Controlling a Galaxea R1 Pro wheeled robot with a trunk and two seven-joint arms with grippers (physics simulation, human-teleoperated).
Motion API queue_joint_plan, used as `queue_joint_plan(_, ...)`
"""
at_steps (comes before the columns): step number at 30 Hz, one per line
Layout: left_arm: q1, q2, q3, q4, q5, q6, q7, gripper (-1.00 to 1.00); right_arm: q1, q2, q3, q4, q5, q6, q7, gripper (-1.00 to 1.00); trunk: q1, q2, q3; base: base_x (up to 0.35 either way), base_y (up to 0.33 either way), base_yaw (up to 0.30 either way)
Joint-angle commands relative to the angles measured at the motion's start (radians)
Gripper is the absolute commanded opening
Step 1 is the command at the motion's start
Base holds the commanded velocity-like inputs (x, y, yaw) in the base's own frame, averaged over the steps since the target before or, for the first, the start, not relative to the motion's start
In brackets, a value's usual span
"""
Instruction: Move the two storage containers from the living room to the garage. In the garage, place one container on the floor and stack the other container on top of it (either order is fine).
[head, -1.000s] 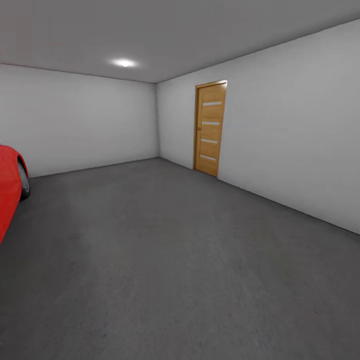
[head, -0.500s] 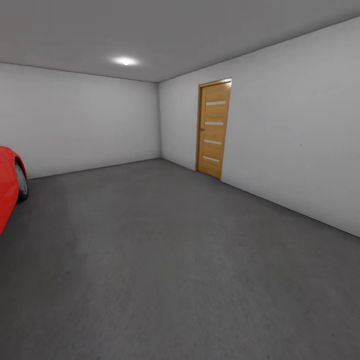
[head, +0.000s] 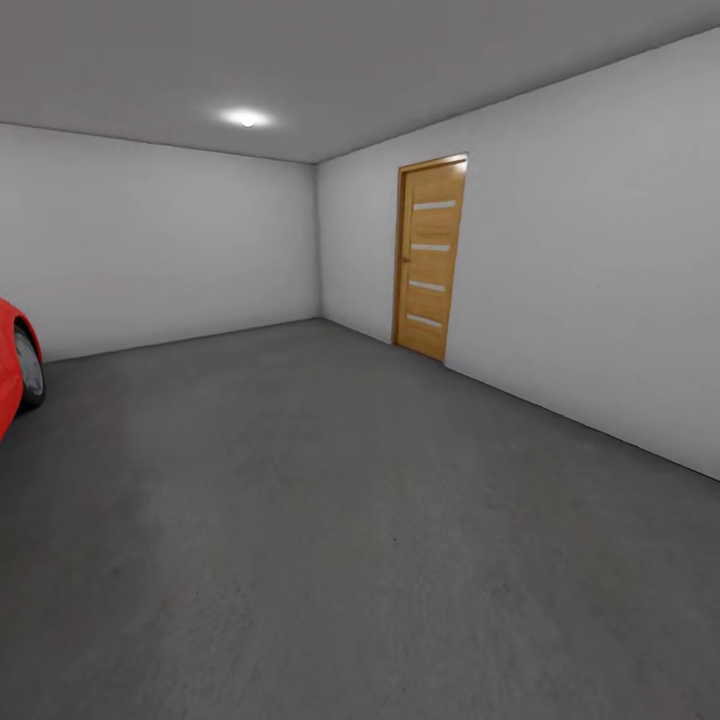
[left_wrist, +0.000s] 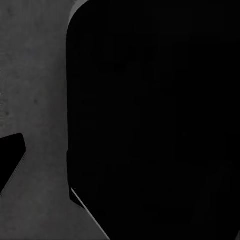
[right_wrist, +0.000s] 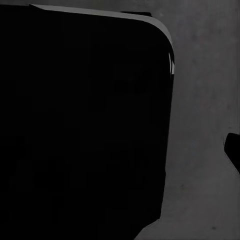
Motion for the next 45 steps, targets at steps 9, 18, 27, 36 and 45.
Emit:
queue_joint_plan(9,0.000,0.000,0.000,-0.001,0.006,0.000,0.001,1.00,0.000,0.006,-0.005,0.000,0.003,-0.002,0.003,1.00,0.001,0.000,-0.001,0.325,0.000,0.000)
queue_joint_plan(18,0.000,0.000,0.000,-0.001,0.006,0.000,0.000,1.00,0.000,0.005,-0.004,0.000,0.002,-0.002,0.003,1.00,0.001,0.000,-0.001,0.325,0.000,0.000)
queue_joint_plan(27,0.000,0.000,0.001,-0.001,0.005,-0.009,0.000,1.00,0.000,0.003,-0.003,0.000,0.003,-0.002,0.003,1.00,0.001,0.000,-0.001,0.325,0.000,0.000)
queue_joint_plan(36,0.000,0.000,0.001,-0.002,0.005,-0.010,0.001,1.00,0.000,0.006,-0.004,0.000,0.002,-0.002,0.003,1.00,0.001,0.000,-0.001,0.326,0.000,0.000)
queue_joint_plan(45,0.000,0.000,0.001,-0.001,0.005,-0.010,0.001,1.00,-0.001,0.002,-0.003,0.000,0.003,-0.002,0.002,1.00,0.001,0.000,-0.001,0.325,0.000,0.000)
